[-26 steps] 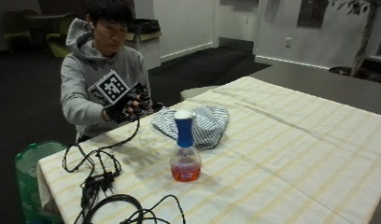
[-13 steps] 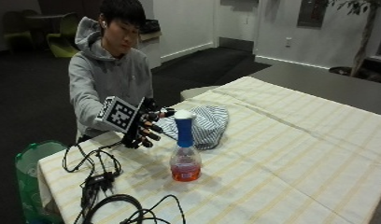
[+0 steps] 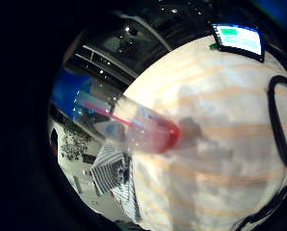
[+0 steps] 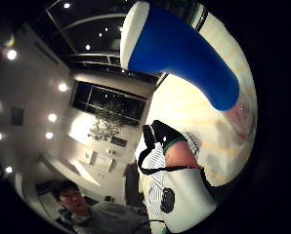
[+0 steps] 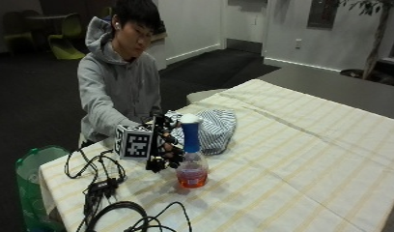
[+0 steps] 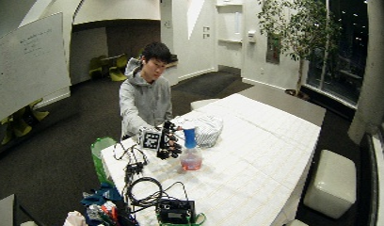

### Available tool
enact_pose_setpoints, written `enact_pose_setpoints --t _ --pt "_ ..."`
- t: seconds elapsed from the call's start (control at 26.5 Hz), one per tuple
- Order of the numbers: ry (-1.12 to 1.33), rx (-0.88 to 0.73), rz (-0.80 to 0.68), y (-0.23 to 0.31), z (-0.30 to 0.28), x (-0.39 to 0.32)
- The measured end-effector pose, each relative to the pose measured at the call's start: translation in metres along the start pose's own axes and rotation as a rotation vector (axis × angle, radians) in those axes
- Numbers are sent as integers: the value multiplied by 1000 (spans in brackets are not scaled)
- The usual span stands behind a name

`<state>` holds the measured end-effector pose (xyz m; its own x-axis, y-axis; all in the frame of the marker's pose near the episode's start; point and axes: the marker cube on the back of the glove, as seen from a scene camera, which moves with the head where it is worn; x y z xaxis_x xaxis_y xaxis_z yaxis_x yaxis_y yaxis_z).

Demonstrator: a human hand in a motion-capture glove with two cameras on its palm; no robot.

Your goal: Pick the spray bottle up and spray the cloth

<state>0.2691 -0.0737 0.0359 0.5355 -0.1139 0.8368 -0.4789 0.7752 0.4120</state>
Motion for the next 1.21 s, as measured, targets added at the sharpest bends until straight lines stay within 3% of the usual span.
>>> enact_pose_setpoints --t 0.72,1.21 --pt "-142 62 54 -47 34 -13" --pt "28 -119 75 -59 61 -35"
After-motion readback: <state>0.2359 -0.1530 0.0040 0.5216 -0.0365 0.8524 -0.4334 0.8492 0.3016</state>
